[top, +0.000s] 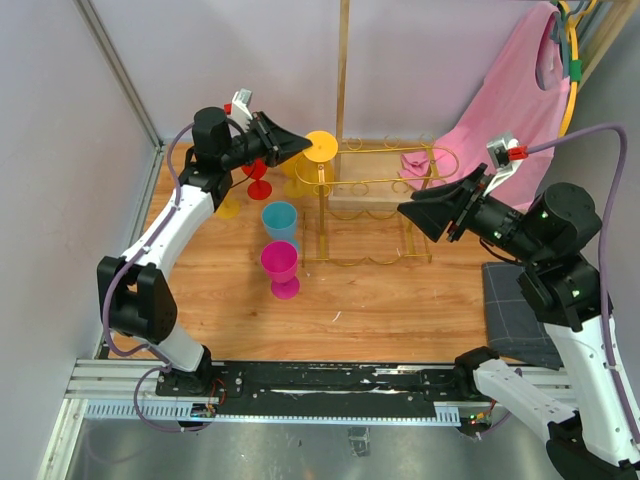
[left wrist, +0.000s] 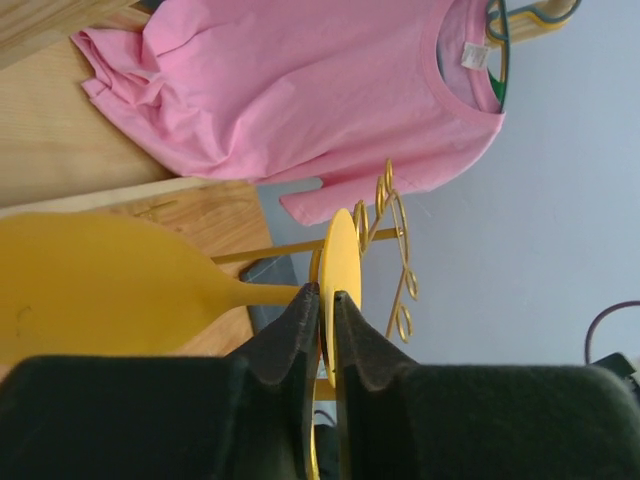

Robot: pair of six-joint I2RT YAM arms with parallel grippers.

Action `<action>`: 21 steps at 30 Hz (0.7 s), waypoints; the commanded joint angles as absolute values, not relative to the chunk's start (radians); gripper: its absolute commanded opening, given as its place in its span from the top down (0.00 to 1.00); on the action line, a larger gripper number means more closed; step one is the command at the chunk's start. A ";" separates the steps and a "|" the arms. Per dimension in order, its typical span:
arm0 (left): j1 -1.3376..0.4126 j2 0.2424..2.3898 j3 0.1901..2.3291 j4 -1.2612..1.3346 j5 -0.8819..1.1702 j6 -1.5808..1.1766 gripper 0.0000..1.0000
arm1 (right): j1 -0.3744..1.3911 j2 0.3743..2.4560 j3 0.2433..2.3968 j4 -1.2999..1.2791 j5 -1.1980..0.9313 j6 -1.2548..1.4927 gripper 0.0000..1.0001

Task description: Place the wine glass upside down on the wine glass rack

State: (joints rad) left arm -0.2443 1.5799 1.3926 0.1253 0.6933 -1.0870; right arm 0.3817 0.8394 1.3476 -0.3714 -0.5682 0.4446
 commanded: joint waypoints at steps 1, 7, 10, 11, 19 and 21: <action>-0.251 1.544 1.386 0.125 0.708 -1.056 0.80 | 0.371 0.827 1.338 -0.339 -0.570 0.450 0.50; -0.252 1.519 1.383 0.090 0.706 -1.034 0.68 | 0.371 0.829 1.330 -0.328 -0.571 0.457 0.50; -0.251 1.504 1.383 0.069 0.699 -1.021 0.61 | 0.371 0.830 1.330 -0.327 -0.571 0.456 0.50; -0.252 1.497 1.383 0.062 0.695 -1.014 0.59 | 0.371 0.830 1.329 -0.326 -0.573 0.458 0.50; -0.249 1.466 1.424 -0.063 0.643 -0.934 0.51 | 0.371 0.828 1.323 -0.325 -0.571 0.456 0.50; -0.245 1.456 1.430 -0.084 0.634 -0.922 0.50 | 0.371 0.826 1.320 -0.325 -0.571 0.457 0.50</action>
